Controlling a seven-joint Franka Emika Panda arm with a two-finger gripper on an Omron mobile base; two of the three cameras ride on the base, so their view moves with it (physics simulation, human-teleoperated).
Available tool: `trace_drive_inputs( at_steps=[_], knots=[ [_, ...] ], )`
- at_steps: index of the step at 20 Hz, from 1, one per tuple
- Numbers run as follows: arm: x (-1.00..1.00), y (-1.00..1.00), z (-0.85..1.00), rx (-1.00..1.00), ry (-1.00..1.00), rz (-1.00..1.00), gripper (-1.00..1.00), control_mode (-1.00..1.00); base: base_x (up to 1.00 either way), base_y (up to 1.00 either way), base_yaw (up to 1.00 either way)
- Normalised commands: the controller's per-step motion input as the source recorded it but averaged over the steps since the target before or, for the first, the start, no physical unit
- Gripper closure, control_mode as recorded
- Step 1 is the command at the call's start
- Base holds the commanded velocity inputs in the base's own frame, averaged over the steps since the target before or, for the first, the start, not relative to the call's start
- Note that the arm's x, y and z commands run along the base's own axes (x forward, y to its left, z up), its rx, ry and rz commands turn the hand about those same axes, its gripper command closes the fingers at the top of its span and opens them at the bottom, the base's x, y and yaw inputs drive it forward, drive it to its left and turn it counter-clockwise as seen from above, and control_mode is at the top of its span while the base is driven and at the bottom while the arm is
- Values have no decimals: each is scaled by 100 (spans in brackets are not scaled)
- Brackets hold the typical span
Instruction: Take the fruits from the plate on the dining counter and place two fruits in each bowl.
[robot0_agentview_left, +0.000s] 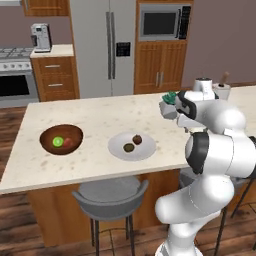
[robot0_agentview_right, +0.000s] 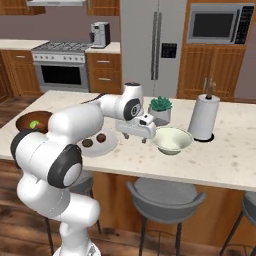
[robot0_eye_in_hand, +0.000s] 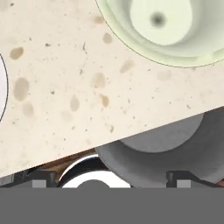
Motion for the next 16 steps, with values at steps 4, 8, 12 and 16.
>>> trace_drive_inputs(
  at_steps=[4, 8, 12, 16],
  knots=[
    [0, 0, 0, 0, 0, 0, -100, 100, 29, -49, 0],
    [0, 0, 0, 0, 0, 0, -100, 100, 72, -3, 4],
    [0, 0, 0, 0, 0, 0, -100, 100, 81, 0, 10],
    [0, 0, 0, 0, 0, 0, -100, 100, 61, 0, 4]
  ],
)
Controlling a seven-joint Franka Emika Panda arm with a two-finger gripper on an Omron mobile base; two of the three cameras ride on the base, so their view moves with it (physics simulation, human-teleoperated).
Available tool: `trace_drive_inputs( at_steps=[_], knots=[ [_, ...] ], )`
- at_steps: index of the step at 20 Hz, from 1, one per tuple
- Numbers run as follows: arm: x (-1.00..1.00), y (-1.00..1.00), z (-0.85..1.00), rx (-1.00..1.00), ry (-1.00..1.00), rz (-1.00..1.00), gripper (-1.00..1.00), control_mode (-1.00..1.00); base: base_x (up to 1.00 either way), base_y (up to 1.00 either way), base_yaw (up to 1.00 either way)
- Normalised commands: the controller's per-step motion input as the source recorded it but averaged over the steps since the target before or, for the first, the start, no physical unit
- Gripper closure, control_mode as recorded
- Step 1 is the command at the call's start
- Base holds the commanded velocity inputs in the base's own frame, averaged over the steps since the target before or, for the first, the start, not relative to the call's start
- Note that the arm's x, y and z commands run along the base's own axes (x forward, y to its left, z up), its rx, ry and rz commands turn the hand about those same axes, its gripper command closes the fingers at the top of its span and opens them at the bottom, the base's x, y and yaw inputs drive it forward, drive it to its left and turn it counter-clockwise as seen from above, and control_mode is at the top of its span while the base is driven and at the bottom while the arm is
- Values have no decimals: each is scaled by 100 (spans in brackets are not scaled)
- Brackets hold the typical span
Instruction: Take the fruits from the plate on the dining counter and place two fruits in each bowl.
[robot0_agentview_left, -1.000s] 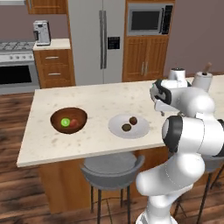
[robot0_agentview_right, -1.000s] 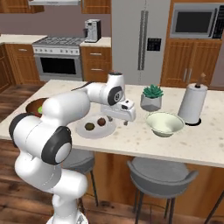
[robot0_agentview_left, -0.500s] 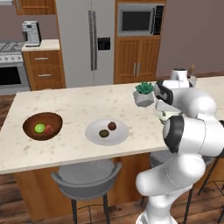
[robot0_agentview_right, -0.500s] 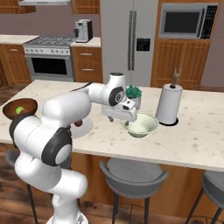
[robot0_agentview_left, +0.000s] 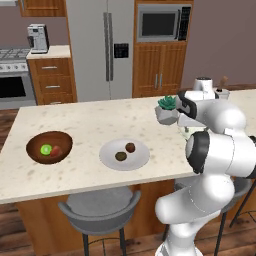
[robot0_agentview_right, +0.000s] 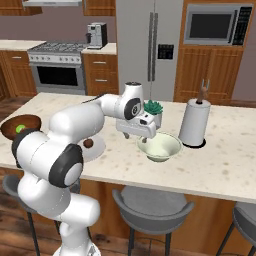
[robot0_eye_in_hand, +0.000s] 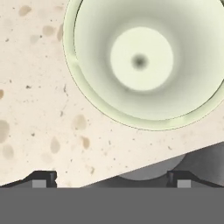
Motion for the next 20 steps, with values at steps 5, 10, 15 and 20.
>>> trace_drive_inputs(
  at_steps=[5, 10, 15, 20],
  knots=[
    [0, 0, 0, 0, 0, 0, -100, -100, 1, 0, 0],
    [6, 26, 7, -1, 0, 1, -100, -100, 0, 0, 0],
    [14, 86, -1, -1, 0, 1, -100, -100, 0, 0, 0],
    [7, 98, -16, 0, 0, 11, -100, -100, 0, 0, 0]
  ],
)
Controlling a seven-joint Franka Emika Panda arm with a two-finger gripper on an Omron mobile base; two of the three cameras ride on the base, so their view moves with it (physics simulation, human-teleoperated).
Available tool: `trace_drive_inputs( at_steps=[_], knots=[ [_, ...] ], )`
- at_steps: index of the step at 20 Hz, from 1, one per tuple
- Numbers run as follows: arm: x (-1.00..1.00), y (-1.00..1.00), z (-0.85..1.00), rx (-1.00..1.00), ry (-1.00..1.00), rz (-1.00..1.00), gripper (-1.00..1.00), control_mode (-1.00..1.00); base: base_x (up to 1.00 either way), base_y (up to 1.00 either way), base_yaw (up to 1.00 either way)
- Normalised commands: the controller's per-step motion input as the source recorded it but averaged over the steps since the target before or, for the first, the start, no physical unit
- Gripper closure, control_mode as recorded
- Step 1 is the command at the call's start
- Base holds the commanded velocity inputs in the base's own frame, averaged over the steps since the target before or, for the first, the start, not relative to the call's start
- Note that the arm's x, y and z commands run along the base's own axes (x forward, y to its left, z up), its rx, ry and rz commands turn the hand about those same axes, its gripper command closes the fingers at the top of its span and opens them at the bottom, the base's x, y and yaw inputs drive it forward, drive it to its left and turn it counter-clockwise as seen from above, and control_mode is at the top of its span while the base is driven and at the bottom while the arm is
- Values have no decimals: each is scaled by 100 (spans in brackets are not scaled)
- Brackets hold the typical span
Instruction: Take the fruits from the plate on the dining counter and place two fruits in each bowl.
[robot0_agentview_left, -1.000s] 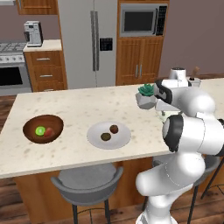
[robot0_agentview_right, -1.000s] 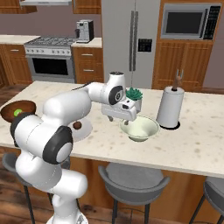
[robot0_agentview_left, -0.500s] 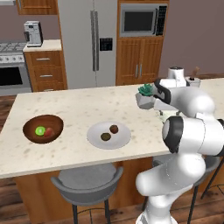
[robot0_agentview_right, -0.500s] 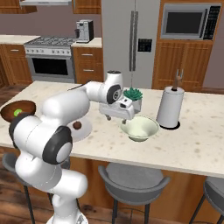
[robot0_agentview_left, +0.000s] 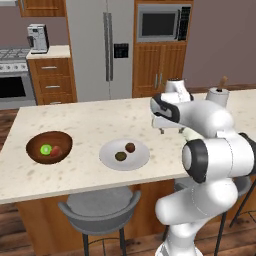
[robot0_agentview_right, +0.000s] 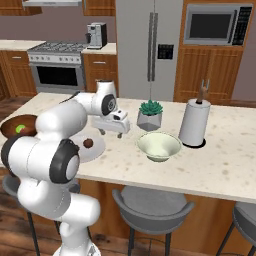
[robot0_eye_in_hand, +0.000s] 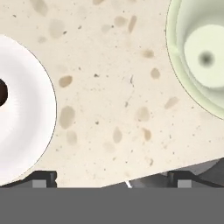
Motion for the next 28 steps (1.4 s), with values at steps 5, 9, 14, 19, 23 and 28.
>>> trace_drive_inputs(
  at_steps=[5, 9, 14, 19, 23, 28],
  knots=[
    [1, 88, -21, 0, 0, 14, -100, -100, 0, 0, 0],
    [16, 71, -32, 1, 3, 7, -100, -100, 0, 0, 0],
    [35, 53, -28, 1, 11, 1, -100, -100, 0, 0, 0],
    [33, 33, -18, 0, 5, 0, -100, -100, 0, 0, 0],
    [30, 35, -14, 0, 0, 0, -100, -100, 0, 0, 0],
    [18, 14, -26, 0, -5, 0, -100, -100, 0, 0, 0]
  ],
)
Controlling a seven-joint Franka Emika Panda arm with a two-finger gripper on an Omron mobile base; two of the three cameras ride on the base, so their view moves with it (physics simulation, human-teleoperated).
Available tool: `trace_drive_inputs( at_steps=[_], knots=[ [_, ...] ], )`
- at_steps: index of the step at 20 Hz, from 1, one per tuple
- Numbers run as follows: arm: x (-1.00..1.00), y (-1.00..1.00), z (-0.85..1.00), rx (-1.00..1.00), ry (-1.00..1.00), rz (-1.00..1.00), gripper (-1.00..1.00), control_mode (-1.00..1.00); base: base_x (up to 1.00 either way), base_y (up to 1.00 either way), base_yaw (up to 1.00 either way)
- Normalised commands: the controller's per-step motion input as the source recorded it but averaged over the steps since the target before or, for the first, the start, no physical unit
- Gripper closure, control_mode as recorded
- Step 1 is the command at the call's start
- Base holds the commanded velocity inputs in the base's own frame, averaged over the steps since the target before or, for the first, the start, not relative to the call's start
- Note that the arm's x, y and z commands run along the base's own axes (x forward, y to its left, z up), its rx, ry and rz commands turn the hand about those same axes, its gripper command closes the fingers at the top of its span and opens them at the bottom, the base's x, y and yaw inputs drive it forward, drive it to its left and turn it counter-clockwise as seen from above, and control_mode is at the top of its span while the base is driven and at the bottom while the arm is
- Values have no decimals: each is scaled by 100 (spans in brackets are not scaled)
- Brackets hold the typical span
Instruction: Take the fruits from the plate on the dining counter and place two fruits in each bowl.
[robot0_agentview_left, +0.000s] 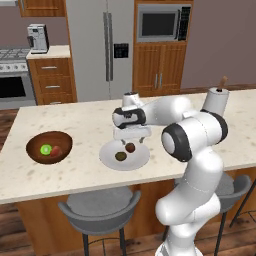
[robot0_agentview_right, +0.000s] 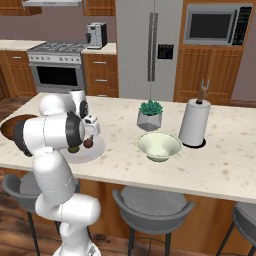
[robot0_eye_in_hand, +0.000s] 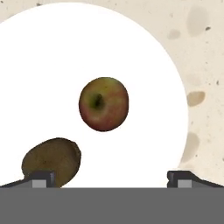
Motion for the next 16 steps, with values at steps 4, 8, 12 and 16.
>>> trace_drive_inputs(
  at_steps=[4, 8, 12, 16],
  knots=[
    [20, 4, -26, 0, -9, 0, -100, -100, 0, 0, 0],
    [17, 1, -25, 0, -13, 0, -100, -100, 0, 0, 0],
    [20, 0, -15, 0, -2, 0, -100, -100, 0, 0, 0],
    [13, 0, -17, 0, 0, 0, -100, -100, 0, 0, 0]
  ],
)
